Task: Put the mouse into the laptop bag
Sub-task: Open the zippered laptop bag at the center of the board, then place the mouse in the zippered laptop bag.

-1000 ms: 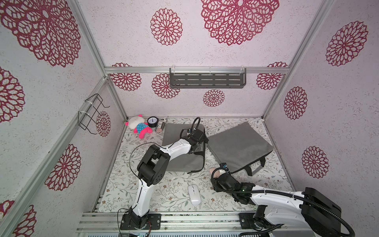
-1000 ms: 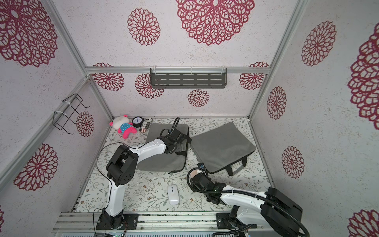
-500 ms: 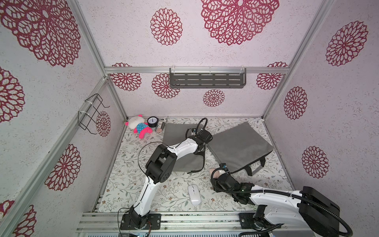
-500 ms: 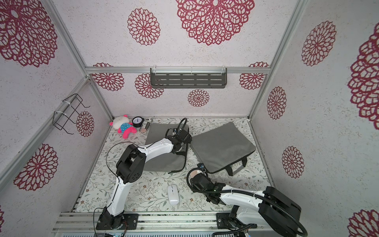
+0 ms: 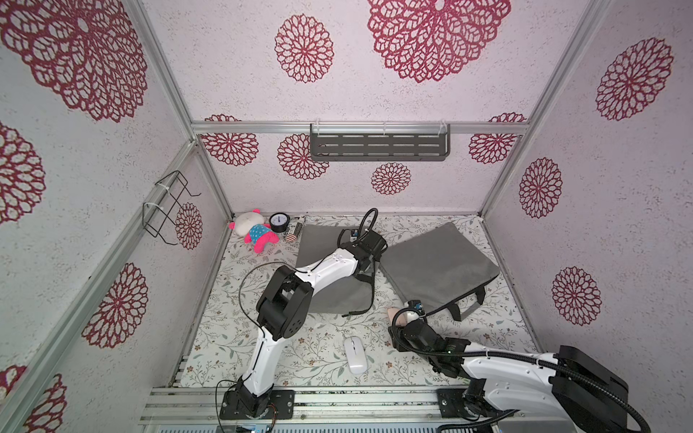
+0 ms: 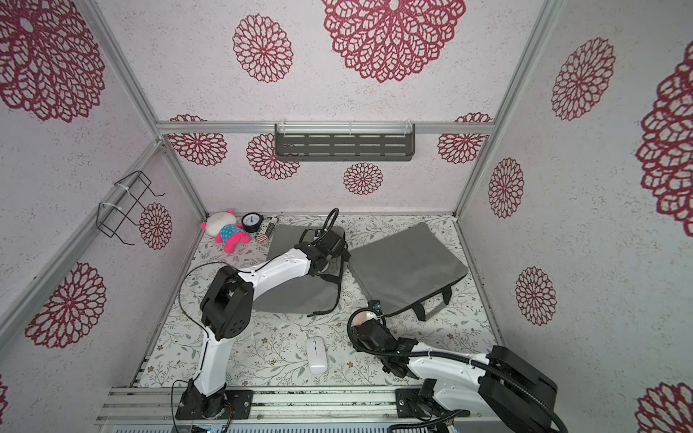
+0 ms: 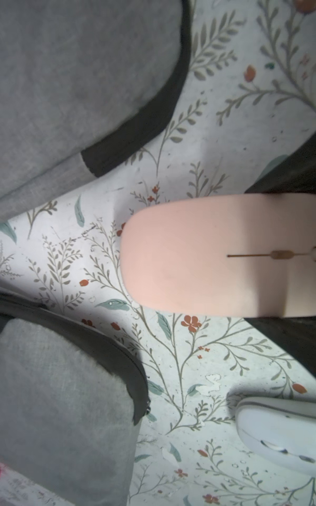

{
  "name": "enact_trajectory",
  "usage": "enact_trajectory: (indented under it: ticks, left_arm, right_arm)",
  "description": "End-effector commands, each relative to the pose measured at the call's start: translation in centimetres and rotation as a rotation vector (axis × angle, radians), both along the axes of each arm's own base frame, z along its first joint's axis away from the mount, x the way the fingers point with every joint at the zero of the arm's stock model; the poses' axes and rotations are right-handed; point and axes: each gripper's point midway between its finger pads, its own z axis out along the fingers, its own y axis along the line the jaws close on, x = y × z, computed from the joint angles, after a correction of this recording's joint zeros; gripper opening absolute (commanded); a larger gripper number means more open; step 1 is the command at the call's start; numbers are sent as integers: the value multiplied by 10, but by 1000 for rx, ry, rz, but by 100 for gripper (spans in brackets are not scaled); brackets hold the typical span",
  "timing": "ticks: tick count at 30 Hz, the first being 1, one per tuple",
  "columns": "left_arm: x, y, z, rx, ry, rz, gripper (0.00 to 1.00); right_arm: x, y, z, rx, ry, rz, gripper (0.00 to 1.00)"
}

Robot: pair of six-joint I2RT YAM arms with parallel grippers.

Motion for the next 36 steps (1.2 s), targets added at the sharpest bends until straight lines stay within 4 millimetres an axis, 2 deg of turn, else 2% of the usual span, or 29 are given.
enact_trajectory:
  ticks: [1, 2, 5, 8, 13, 19, 23, 30, 36]
  left_arm:
    - [-1, -2, 64, -86, -100, -27, 0]
    - [-4, 0, 88, -117, -134, -30, 0]
    - [-8, 0, 115, -158, -167, -44, 0]
    - [-11, -1, 133, -181, -184, -58, 0]
    - [-12, -3, 147, -194, -198, -75, 0]
    - [-15, -1, 153, -205, -202, -79, 0]
    - [-19, 1, 165, -221, -209, -86, 0]
    - [-26, 8, 190, -235, -238, -88, 0]
    - [-26, 8, 198, -229, -235, -91, 0]
  right_arm:
    - [19, 5, 27, 124, -66, -85, 34]
    - [21, 7, 30, 139, -67, -90, 34]
    - [31, 9, 39, 175, -78, -120, 32]
    - [41, 7, 45, 206, -91, -166, 30]
    - [59, 0, 52, 281, -81, -271, 26]
    - [81, 5, 70, 311, -97, -304, 26]
    - [99, 6, 76, 324, -95, -313, 24]
    - [123, 16, 73, 339, -68, -295, 20]
    - [141, 28, 68, 357, -50, -267, 17]
